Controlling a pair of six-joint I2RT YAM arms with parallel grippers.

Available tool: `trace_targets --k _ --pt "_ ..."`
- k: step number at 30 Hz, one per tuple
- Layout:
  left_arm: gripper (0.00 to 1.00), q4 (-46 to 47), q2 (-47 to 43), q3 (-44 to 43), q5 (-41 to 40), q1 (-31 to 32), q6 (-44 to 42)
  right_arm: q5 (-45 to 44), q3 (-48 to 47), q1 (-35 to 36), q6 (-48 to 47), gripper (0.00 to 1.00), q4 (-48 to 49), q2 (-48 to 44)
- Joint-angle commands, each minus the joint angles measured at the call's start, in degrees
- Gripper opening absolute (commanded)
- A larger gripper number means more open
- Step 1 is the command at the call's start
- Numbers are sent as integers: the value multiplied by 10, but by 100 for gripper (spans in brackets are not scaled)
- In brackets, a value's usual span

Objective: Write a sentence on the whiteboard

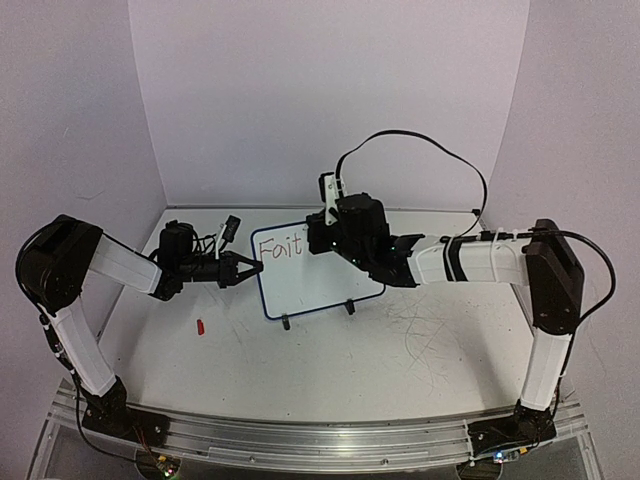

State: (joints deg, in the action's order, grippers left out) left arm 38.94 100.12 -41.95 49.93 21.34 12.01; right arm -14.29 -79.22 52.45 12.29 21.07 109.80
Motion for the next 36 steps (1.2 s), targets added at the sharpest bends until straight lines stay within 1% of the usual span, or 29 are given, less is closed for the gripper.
trace_targets --k 1,11,36 --pt "0 -29 -2 -14 -16 4 -27 -14 -25 3 -4 0 13 8" --pt "0 -29 -4 -13 -15 4 -27 -27 -21 2 4 0 1 8" --pt "0 -32 -7 -13 -16 4 -29 -31 24 11 28 0 -9 -3"
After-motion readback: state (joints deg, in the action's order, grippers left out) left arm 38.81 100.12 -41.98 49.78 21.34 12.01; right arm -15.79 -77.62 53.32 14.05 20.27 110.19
